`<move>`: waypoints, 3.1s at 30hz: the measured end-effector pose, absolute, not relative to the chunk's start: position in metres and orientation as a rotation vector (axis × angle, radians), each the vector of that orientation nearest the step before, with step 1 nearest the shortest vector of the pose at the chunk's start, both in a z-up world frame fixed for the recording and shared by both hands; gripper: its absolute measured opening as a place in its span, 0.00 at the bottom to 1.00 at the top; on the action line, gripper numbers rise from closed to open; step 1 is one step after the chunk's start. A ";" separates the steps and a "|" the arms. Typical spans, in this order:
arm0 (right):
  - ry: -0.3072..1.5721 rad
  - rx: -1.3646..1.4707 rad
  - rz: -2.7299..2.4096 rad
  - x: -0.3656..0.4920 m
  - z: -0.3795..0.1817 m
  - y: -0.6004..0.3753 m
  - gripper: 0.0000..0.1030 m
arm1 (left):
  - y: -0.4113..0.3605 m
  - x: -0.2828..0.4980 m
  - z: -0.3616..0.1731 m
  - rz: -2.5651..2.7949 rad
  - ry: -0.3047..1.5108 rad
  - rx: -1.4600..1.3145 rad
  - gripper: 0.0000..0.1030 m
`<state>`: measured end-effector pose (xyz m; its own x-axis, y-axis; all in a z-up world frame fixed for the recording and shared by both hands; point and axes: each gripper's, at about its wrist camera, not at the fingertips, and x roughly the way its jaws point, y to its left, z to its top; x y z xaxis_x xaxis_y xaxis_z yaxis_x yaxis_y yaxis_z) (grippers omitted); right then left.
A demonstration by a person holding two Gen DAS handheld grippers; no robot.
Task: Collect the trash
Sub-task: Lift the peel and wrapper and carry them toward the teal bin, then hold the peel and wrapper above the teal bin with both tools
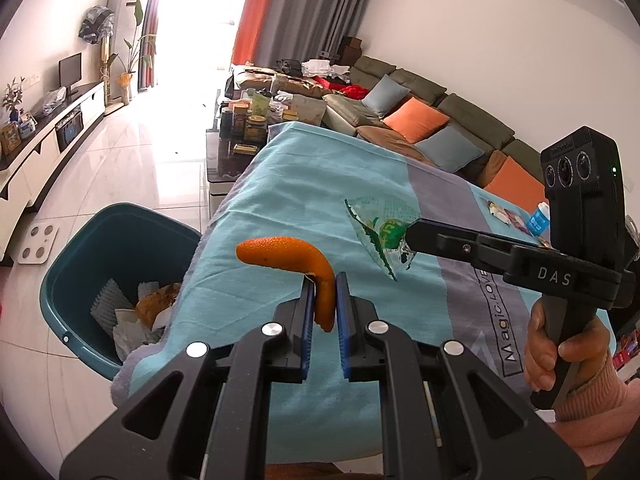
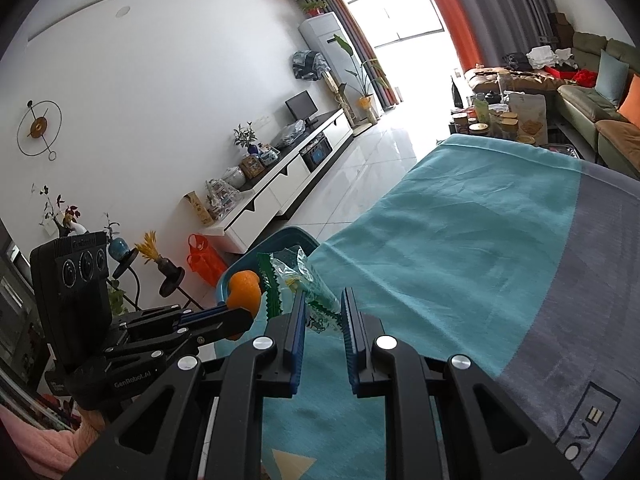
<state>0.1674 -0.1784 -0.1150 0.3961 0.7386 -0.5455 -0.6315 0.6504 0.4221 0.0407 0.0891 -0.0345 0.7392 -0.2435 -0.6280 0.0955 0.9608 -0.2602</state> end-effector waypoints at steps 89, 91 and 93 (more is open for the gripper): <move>0.830 0.049 0.988 0.180 -0.112 -0.085 0.16 | 0.165 0.042 -0.034 0.017 0.690 -0.254 0.11; 0.835 0.049 0.989 0.181 -0.113 -0.084 0.16 | 0.166 0.042 -0.035 0.018 0.691 -0.255 0.11; 0.837 0.050 0.989 0.183 -0.113 -0.082 0.16 | 0.166 0.043 -0.034 0.021 0.692 -0.255 0.11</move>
<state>0.1826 -0.0822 -0.1131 0.2717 0.7526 -0.5999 -0.7166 0.5743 0.3959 0.0430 0.1662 -0.0344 0.7713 -0.0653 -0.6331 -0.1031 0.9688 -0.2255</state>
